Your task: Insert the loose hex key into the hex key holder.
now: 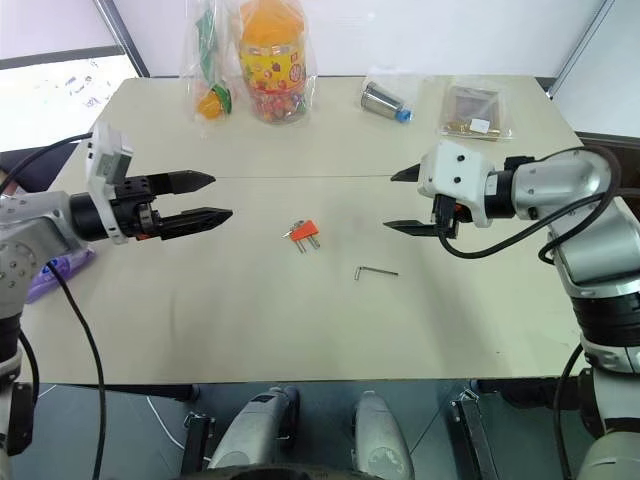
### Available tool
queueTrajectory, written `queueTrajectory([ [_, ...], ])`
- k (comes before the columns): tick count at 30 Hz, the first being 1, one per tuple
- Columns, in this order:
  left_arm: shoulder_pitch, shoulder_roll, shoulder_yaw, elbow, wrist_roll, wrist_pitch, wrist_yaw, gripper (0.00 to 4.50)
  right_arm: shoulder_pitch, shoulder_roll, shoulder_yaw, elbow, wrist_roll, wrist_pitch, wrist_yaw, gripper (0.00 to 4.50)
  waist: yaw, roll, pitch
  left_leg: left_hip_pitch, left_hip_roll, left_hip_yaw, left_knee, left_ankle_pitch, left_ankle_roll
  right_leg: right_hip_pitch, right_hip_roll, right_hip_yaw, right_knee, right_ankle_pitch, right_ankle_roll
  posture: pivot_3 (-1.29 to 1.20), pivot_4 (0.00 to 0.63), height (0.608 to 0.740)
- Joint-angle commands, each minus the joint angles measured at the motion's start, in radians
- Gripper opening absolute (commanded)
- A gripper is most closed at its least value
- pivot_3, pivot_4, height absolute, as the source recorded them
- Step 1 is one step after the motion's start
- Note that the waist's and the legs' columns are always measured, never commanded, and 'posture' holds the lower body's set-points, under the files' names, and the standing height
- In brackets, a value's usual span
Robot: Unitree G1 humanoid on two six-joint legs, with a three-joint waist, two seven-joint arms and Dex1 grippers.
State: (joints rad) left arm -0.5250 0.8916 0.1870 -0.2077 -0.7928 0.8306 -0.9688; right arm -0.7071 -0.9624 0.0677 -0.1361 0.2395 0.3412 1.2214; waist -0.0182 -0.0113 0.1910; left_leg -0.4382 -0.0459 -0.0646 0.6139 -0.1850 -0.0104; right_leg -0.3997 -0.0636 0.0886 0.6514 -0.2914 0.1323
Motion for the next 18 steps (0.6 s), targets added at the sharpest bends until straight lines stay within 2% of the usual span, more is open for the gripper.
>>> queueTrajectory([
  [1, -0.022, 0.025, 0.029, 0.003, -0.011, -0.002, -0.033, 4.46, -0.032, -0.013, -0.008, 0.002, 0.0, -0.025, 0.026, 3.6, 0.003, 0.0, 0.0, 0.0, 0.0, 0.0, 0.0, 0.0, 0.0, 0.0, 0.0, 0.0, 0.0, 0.0, 0.0, 0.0, 0.15, 0.74],
  [18, -0.018, -0.002, 0.027, -0.007, 0.001, -0.005, 0.003, 4.46, -0.046, 0.023, -0.001, 0.012, -0.013, -0.031, 0.021, 3.6, 0.001, 0.0, 0.0, -0.002, 0.0, 0.0, 0.0, 0.0, 0.0, -0.003, 0.0, 0.0, 0.001, 0.0, 0.0, 0.0, 0.15, 0.74],
])
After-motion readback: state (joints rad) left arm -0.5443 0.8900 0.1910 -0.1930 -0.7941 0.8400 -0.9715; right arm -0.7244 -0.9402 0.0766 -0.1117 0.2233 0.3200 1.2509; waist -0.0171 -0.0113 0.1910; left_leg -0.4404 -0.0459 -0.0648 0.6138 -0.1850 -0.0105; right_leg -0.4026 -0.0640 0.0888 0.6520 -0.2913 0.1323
